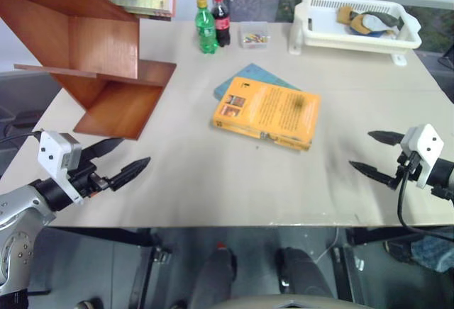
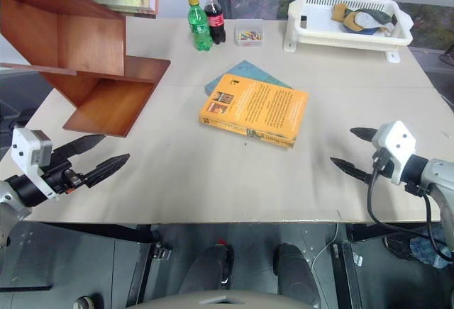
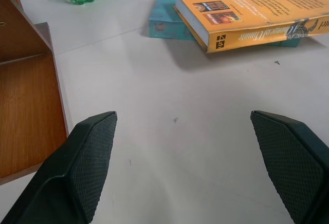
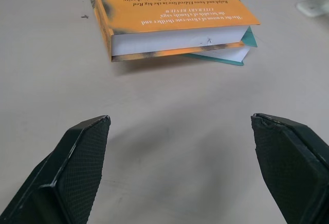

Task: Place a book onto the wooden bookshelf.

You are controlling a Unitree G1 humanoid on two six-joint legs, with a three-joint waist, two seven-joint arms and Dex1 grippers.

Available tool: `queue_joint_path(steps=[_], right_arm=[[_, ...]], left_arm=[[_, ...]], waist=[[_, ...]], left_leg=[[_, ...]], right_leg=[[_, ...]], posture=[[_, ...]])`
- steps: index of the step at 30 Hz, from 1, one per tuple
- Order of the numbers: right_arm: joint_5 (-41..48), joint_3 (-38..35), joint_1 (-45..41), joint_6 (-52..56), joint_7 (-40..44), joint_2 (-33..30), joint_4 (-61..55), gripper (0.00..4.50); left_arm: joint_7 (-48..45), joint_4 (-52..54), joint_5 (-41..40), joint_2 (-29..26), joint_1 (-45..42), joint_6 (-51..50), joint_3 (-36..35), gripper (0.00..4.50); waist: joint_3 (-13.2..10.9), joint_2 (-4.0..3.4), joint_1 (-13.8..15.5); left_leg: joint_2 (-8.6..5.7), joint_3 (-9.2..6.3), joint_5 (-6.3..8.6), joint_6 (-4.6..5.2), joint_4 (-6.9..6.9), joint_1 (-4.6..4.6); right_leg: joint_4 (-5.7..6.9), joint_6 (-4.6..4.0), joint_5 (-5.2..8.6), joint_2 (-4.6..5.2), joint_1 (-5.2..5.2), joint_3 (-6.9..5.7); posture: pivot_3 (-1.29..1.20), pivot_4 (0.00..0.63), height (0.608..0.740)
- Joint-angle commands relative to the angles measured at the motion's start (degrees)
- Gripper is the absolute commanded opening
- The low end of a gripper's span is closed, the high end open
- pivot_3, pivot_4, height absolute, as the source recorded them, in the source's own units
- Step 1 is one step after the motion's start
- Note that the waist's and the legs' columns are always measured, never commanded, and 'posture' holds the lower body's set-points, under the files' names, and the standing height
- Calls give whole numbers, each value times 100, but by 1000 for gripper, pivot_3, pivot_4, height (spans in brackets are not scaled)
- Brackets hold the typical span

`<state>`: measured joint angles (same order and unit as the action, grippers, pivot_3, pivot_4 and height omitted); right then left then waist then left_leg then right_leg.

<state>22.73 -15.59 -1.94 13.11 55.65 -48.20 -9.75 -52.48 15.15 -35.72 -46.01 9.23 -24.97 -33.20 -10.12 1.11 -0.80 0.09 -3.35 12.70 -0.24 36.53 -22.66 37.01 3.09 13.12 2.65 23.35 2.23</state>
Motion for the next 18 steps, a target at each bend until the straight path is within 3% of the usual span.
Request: queue_joint_path(steps=[1,4,6,11,12,13,16,18], right_arm=[[24,-253,89,-17,-91,-66,-265,4500],[-20,-312,219,-20,-247,-4,-424,4500],[6,-332,239,35,-321,16,-454,3994],[10,-266,148,82,-386,2,-468,2082],[-20,-246,104,97,-453,23,-466,1096],[-75,-217,61,80,-511,26,-437,1084],[-395,-73,-155,-58,-763,65,-193,31],[-504,21,-312,-58,-911,166,-75,31]], left_arm=[[-52,-17,-48,-97,-150,17,-16,4474],[-61,-103,-27,-70,-422,58,181,4474],[-82,-120,-2,-75,-479,61,222,4500],[-103,-132,2,-19,-570,94,294,4500],[-101,-149,30,5,-593,117,350,4500],[-101,-136,35,26,-644,130,434,4500],[-67,-118,26,49,-785,136,548,4500],[-87,-95,8,48,-808,122,576,4500]], waist=[[0,0,1],[0,1,28],[0,1,15],[0,1,-8],[0,1,-8],[0,1,-4],[0,1,-1],[0,1,-2]], left_leg=[[0,0,0,0,0,0],[-2,-1,0,0,0,-1],[-2,0,0,0,1,-2],[0,3,0,0,0,-1],[0,2,0,0,0,-1],[0,2,0,0,0,-1],[-1,3,0,0,2,-1],[-2,4,0,0,2,-1]], right_leg=[[0,0,0,0,0,0],[0,0,0,1,0,-2],[0,1,0,1,0,-1],[0,0,-1,0,1,3],[1,1,-1,-1,2,2],[1,0,-1,-1,2,2],[1,1,-1,0,1,3],[1,1,-1,0,1,3]], posture=[[0,150,740],[0,150,740],[0,150,740],[0,150,740],[0,150,740],[0,150,740],[0,150,740],[0,150,740]])
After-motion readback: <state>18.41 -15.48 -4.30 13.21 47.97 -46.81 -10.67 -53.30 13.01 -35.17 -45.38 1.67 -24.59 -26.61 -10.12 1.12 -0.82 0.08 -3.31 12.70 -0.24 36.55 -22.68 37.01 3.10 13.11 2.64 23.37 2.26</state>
